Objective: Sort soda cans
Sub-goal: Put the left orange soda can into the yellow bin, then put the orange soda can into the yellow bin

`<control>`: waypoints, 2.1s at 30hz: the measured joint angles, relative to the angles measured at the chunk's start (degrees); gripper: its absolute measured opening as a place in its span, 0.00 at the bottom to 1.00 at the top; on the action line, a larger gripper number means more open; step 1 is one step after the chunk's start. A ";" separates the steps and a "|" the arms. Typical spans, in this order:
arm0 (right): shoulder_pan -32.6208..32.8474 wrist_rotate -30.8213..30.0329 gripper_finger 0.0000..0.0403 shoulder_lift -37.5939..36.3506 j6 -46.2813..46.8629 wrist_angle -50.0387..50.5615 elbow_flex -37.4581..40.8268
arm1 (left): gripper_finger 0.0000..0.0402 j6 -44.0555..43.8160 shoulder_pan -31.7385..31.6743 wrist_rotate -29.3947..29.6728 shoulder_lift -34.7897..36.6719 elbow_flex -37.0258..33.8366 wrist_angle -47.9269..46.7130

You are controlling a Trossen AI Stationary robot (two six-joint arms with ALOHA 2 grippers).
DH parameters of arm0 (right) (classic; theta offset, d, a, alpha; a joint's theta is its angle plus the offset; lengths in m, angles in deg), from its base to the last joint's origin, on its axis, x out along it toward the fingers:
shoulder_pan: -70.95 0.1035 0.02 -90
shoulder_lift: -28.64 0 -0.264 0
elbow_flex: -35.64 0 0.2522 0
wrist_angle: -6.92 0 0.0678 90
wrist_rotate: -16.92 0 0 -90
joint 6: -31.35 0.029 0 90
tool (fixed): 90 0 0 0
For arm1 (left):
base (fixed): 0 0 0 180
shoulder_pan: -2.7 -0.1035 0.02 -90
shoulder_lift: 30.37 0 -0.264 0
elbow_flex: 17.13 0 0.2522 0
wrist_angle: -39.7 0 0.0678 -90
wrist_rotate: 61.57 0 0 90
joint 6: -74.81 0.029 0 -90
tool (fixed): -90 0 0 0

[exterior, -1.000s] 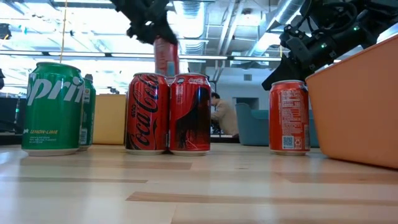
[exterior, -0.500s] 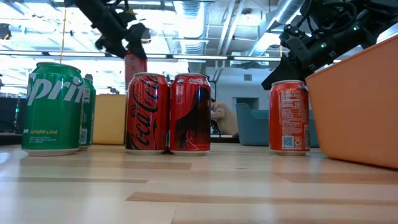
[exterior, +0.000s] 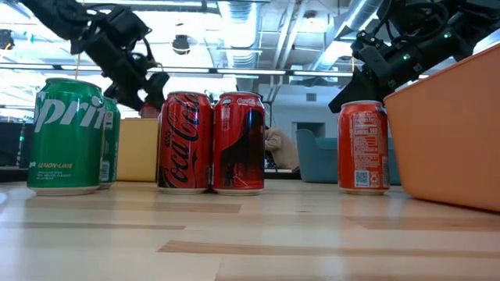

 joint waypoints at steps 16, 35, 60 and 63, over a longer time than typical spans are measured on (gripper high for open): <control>0.00 0.00 0.34 -0.01 0.45 -2.67 0.00 | 0.74 5.32 -0.62 -5.34 -2.88 -8.52 9.41; 0.00 0.00 0.34 0.02 0.45 -1.03 0.00 | 0.87 4.66 -0.57 -6.09 -3.80 -6.71 11.65; 0.00 -0.04 0.34 0.02 0.43 -3.10 0.00 | 0.83 9.23 28.07 -23.79 -15.00 1.59 40.19; 0.02 -0.04 0.34 0.02 0.45 -2.97 0.00 | 0.83 10.79 29.75 -26.22 -21.10 1.84 47.85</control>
